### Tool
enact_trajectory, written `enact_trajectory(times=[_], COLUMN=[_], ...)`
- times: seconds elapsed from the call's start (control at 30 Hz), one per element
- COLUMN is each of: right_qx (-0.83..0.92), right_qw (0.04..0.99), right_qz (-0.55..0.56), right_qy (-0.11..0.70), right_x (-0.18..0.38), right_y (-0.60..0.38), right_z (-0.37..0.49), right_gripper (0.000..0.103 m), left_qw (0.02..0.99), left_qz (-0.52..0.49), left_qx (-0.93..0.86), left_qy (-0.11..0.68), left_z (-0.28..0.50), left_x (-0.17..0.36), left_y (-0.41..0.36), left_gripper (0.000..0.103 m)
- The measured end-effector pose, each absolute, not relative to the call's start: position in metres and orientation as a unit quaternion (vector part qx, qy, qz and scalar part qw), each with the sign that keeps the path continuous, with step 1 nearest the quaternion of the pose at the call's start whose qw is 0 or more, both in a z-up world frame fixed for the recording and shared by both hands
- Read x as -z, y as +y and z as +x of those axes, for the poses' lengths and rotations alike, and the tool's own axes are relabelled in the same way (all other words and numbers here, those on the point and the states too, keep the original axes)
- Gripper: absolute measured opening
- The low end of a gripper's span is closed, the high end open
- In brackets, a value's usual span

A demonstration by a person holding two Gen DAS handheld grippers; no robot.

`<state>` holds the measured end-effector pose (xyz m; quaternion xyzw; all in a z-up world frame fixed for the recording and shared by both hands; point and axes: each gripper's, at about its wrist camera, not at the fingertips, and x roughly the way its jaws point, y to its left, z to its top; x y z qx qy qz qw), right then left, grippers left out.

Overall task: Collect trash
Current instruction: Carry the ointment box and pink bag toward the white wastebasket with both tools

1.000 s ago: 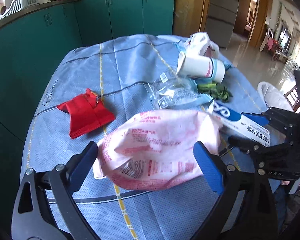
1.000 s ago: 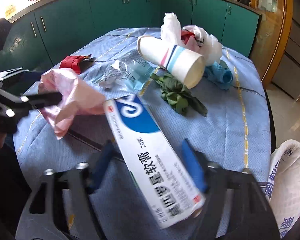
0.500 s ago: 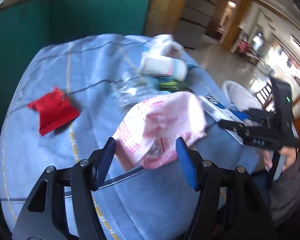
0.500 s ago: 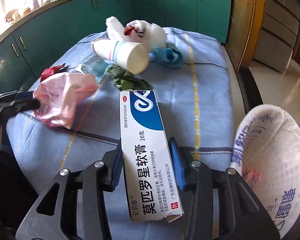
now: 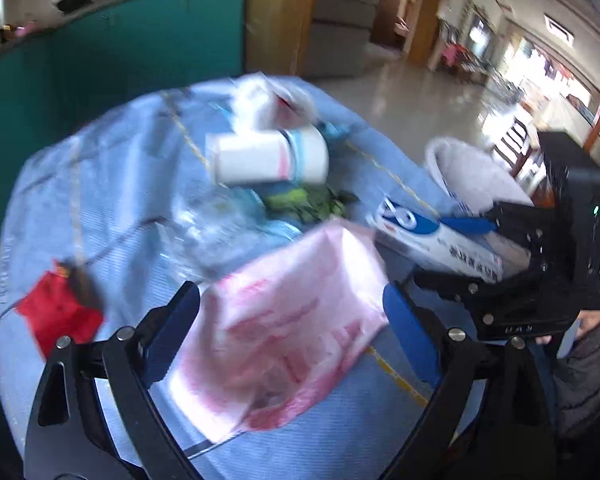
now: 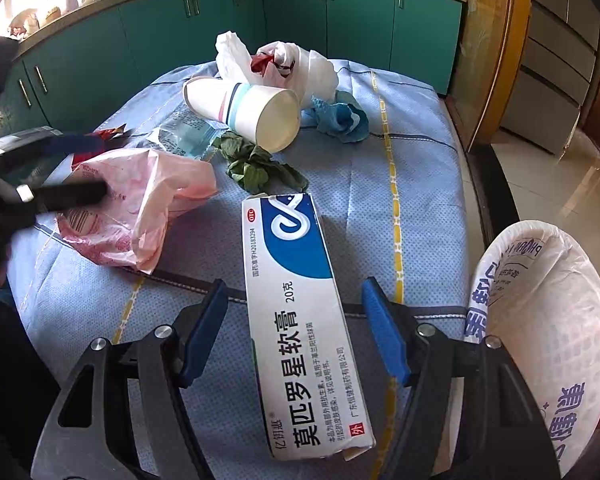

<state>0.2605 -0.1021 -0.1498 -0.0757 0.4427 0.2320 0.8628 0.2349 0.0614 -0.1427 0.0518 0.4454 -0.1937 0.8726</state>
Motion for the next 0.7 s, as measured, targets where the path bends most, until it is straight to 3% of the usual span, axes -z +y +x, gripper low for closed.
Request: enact_trajectory(times=[0.07,0.17,0.23,0.3,0.4,0.47,0.57,0.7], right_qx=[-0.232,-0.231,-0.23,-0.229,-0.229,-0.224,-0.218,-0.222], right_qw=[0.863,0.862,0.862,0.863,0.866,0.868,0.869,0.868], right_qz=[-0.08,-0.085,-0.087,-0.086,-0.084,-0.083,-0.081,-0.077], right_qy=[0.442,0.444,0.443,0.442,0.437,0.434,0.437,0.438], right_x=[0.15,0.152,0.152,0.152,0.152,0.152,0.154,0.153], right_y=[-0.102,-0.102,-0.102,-0.102,-0.099,-0.096,-0.094,-0.094], right_z=[0.259,0.256,0.256,0.255,0.255,0.254,0.255,0.256], right_gripper=[0.068,0.068,0.068,0.068,0.068,0.066,0.049,0.047], left_qw=[0.871,0.87,0.874,0.875,0.881,0.886,0.894,0.895], left_qz=[0.072,0.077,0.076,0.051,0.023,0.015,0.004,-0.008], left_qx=[0.187,0.179,0.171,0.164,0.142,0.124,0.097,0.113], left_qy=[0.449,0.452,0.448,0.452,0.45,0.446,0.438,0.431], left_z=[0.235,0.229,0.224,0.219,0.214,0.21,0.21,0.21], left_x=[0.148,0.152,0.151,0.151,0.15,0.149,0.144,0.141], left_y=[0.056,0.058,0.061,0.071,0.083,0.088,0.096,0.096], left_gripper=[0.091,0.074,0.055,0.045,0.039,0.038,0.039,0.066])
